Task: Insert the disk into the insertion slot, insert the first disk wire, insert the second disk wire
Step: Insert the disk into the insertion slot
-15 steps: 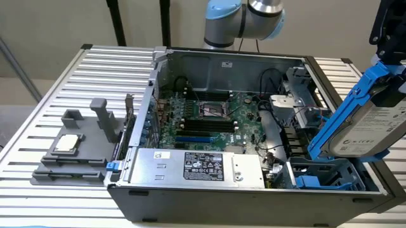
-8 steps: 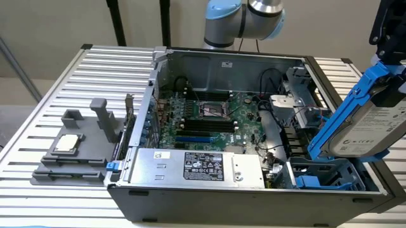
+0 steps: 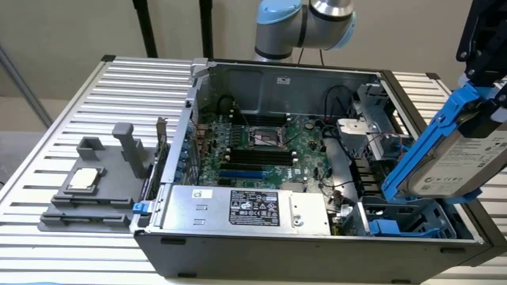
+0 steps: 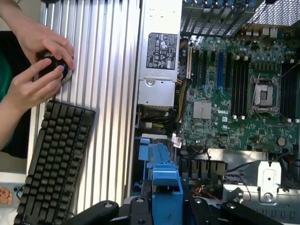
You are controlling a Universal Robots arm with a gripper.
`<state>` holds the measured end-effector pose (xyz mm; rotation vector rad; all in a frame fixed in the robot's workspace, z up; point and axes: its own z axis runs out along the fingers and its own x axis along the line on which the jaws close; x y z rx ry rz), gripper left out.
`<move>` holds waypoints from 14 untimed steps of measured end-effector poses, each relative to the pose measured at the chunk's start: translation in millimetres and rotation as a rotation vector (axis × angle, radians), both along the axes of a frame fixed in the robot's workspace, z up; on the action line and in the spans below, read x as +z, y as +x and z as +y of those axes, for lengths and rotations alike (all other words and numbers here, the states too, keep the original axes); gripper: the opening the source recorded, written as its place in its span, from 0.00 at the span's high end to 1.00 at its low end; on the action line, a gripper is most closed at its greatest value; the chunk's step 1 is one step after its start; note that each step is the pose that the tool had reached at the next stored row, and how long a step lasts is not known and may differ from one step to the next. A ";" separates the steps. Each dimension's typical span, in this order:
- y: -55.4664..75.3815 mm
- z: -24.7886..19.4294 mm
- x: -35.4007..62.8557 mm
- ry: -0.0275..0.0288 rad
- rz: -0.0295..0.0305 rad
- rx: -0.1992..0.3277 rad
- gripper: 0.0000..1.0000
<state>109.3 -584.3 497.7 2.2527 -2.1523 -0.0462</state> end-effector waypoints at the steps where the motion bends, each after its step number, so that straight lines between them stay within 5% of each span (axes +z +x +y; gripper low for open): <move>1: 0.0 0.0 -1.0 0.0043 0.0000 0.000 0.67; 7: 0.0 -3.3 -7.4 0.0305 0.0000 0.000 0.67; 14: 0.0 -12.8 -17.7 0.0411 0.0000 -0.001 0.67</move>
